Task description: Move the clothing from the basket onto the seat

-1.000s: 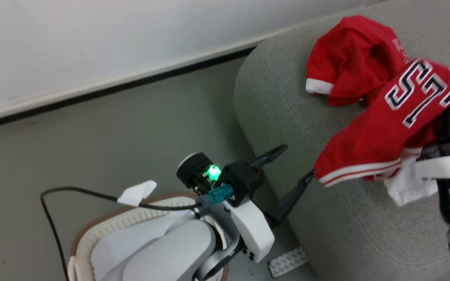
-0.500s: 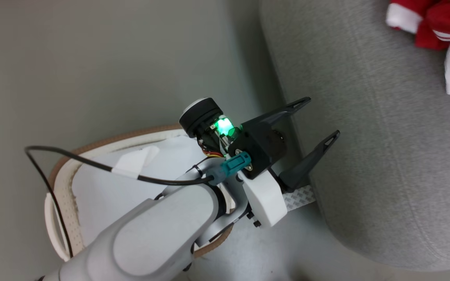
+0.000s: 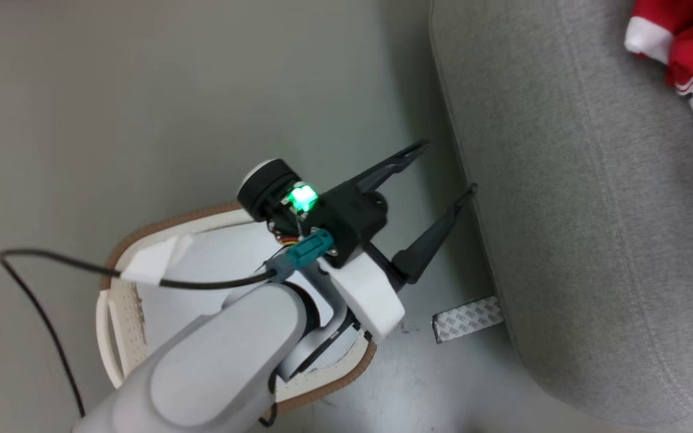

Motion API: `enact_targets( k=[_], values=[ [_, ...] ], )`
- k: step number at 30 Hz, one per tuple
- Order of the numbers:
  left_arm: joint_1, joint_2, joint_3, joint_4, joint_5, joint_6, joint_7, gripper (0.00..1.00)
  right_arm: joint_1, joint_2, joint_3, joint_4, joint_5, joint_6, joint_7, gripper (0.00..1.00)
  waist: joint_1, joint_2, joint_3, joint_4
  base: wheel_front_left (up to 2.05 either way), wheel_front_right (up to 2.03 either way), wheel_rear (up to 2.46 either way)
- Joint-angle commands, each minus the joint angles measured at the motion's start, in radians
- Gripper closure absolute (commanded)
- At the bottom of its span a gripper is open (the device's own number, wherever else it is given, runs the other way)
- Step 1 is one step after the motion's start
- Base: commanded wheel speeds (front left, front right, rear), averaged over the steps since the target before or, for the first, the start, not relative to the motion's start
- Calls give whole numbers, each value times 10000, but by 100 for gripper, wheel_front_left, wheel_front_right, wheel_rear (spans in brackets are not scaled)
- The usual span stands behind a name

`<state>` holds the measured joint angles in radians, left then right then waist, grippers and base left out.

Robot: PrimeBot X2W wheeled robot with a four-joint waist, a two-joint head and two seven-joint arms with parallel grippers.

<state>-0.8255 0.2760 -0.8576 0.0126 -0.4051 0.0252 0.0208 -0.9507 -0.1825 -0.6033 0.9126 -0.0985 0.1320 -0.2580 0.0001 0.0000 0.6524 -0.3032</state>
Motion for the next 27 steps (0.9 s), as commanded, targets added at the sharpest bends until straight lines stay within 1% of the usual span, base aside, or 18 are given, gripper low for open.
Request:
enact_targets(
  k=[1,8,10,13,17,21,27],
  values=[
    [154,83,44,9,-149,58,-146,0,273,29,56,-288,-79,-27,-72,0,-1,0,-285,-60,0,0,0],
    [760,270,353,313,-308,400,-792,0,2097,623,937,-2527,204,-27,-57,0,-1,0,-1475,-31,0,0,0],
    [1060,336,428,414,-432,488,-1005,0,2696,810,1355,-3146,359,-27,-56,0,-1,0,-1940,2,0,0,0],
    [1590,474,601,682,-573,732,-1440,0,3620,1017,2136,-4018,609,-27,-59,0,-1,0,-2716,105,0,0,0],
    [2503,526,890,1028,-944,1072,-2075,0,4808,1160,3115,-5022,882,-27,-59,0,-1,0,-3784,353,0,0,0],
    [3381,587,1126,1415,-1181,1368,-2479,0,5952,1237,3928,-5758,1089,-27,-60,0,-1,0,-4686,692,0,0,0],
    [4823,683,1679,1943,-1516,1831,-2792,0,7383,1306,4928,-6415,1505,-27,-59,0,-1,0,-5775,1049,0,0,0]
  ],
)
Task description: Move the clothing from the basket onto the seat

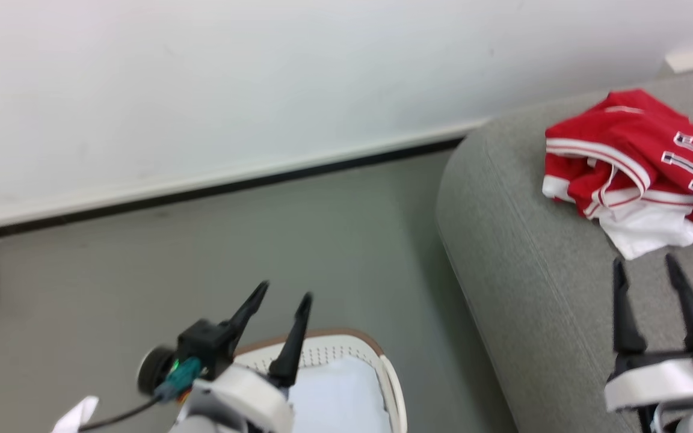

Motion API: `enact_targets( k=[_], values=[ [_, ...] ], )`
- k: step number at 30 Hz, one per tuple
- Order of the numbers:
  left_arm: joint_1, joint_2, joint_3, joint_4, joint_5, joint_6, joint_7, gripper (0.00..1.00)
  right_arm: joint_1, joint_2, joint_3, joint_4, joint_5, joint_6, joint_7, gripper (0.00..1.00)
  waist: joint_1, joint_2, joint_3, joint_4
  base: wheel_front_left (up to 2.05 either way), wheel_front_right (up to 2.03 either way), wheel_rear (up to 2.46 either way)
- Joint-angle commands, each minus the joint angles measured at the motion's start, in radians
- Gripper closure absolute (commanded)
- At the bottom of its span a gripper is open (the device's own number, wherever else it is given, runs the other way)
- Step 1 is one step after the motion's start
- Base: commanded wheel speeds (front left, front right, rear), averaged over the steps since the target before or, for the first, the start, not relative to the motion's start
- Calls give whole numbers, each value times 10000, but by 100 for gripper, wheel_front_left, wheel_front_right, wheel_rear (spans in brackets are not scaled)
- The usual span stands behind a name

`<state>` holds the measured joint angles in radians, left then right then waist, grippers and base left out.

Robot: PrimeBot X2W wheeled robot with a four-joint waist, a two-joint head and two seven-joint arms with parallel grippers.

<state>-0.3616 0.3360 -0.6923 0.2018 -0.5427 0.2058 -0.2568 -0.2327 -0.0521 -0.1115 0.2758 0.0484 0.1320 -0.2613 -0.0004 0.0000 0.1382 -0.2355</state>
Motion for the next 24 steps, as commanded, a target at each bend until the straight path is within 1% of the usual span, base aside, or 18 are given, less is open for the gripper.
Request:
enact_targets(
  k=[1,6,7,14,19,24],
  values=[
    [433,93,155,80,-138,106,-54,0,411,10,176,-101,61,-27,-26,0,4,0,-759,418,0,0,0],
    [1641,-13,1027,-73,84,383,-75,0,1389,17,783,-250,44,-27,-28,0,4,0,-1278,670,0,0,0],
    [1641,-13,1027,-73,84,383,-75,0,1389,17,783,-250,44,-27,-28,0,4,0,-1278,670,0,0,0],
    [3088,-408,2490,-291,760,422,-74,0,2217,14,1041,-159,432,-27,-26,0,4,0,-1673,882,0,0,0],
    [3800,-806,3373,-324,1203,166,-74,0,2440,10,1259,25,488,-27,-28,0,4,0,-1834,1111,0,0,0],
    [4117,-1162,3972,-230,1630,-190,-75,0,2462,16,1460,221,575,-27,-28,0,4,0,-1921,1373,0,0,0]
  ],
)
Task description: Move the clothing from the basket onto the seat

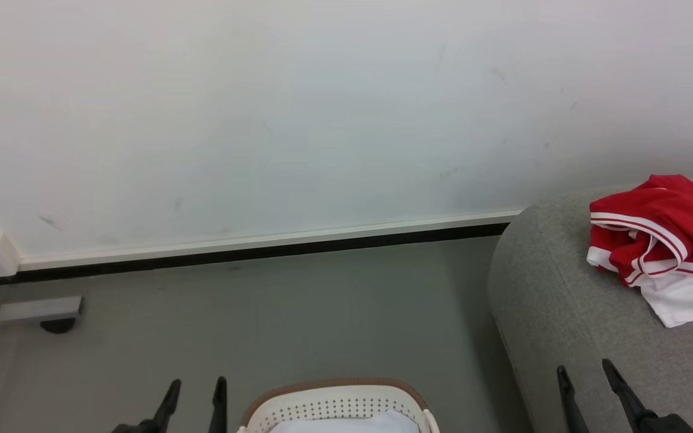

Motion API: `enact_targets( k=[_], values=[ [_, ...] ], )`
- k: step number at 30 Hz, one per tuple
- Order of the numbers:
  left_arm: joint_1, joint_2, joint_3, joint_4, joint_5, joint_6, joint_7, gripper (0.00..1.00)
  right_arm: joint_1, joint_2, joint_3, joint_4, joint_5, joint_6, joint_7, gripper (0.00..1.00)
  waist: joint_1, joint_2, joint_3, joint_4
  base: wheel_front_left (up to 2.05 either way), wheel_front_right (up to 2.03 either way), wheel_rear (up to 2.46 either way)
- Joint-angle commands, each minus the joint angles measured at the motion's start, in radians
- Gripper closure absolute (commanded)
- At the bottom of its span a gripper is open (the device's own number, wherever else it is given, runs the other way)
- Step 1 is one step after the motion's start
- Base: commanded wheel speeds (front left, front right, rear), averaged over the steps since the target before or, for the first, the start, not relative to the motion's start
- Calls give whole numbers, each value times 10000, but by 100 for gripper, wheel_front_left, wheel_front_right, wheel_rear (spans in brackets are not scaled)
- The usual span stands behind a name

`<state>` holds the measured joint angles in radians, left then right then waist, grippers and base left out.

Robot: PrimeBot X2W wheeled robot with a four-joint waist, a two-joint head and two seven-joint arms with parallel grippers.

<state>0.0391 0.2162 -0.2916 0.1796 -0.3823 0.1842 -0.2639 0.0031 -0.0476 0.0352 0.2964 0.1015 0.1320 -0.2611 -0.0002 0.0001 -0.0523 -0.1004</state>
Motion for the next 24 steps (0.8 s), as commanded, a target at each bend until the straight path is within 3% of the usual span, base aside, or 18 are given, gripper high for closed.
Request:
enact_targets(
  k=[1,24],
  values=[
    [131,-19,84,20,120,-30,-4,0,86,-28,22,67,49,-27,-29,0,2,-1,-27,64,0,0,0],
    [267,-994,1420,563,1422,-1207,-7,0,-466,-29,77,733,-65,-27,-29,0,2,-1,-91,405,0,0,0]
  ],
)
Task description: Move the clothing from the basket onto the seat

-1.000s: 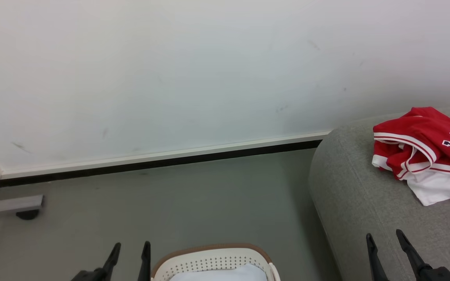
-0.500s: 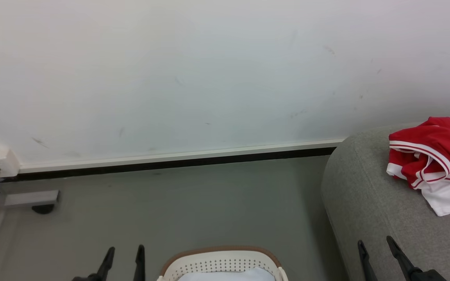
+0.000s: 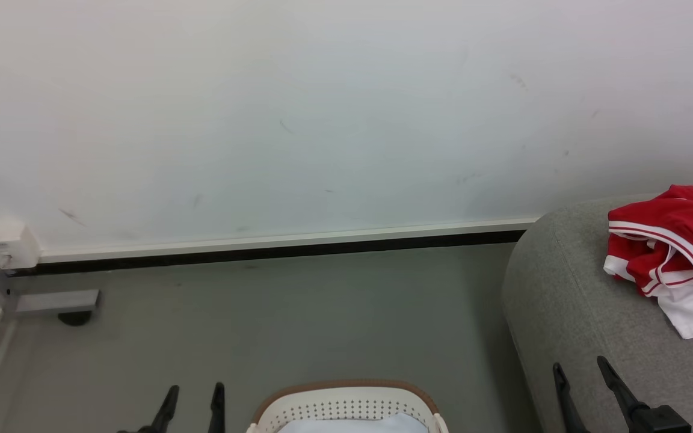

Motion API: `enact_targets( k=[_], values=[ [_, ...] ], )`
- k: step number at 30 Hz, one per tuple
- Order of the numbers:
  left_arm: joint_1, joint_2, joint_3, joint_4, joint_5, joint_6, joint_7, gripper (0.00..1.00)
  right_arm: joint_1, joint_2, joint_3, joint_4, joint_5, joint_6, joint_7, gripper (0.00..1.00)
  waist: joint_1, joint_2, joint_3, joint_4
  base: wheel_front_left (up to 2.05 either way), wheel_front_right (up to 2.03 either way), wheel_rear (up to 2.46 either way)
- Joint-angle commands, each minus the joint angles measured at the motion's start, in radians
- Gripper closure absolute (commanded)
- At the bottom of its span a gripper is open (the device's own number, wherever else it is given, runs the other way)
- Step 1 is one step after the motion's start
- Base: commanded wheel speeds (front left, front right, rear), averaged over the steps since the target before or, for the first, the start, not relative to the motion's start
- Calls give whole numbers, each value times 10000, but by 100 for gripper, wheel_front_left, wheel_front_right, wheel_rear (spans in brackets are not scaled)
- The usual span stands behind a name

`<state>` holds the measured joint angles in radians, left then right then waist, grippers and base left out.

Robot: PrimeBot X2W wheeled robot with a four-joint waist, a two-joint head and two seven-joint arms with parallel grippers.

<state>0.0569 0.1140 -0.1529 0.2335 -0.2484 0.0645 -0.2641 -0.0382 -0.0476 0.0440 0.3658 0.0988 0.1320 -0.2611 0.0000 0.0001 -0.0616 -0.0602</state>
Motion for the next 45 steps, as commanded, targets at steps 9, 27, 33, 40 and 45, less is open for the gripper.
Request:
enact_targets(
  k=[9,27,33,40,45],
  values=[
    [4,-172,200,109,88,-248,12,100,7,11,72,173,63,0,13,100,0,-1,27,91,0,0,0],
    [-334,-286,718,230,-2777,-532,828,100,-94,30,-295,76,3226,-2,852,100,0,-1,98,157,0,0,0],
    [-443,-316,883,132,-3732,-590,1076,100,-167,21,-402,-49,4268,-3,1096,100,0,-1,126,181,0,0,0],
    [-543,-345,1045,51,-4630,-652,1317,100,-231,13,-504,-152,5249,-4,1333,100,0,-1,154,205,0,0,0],
    [-650,-372,1191,-19,-5457,-714,1540,100,-306,4,-609,-240,6158,-6,1558,100,0,-1,181,230,0,0,0]
  ],
)
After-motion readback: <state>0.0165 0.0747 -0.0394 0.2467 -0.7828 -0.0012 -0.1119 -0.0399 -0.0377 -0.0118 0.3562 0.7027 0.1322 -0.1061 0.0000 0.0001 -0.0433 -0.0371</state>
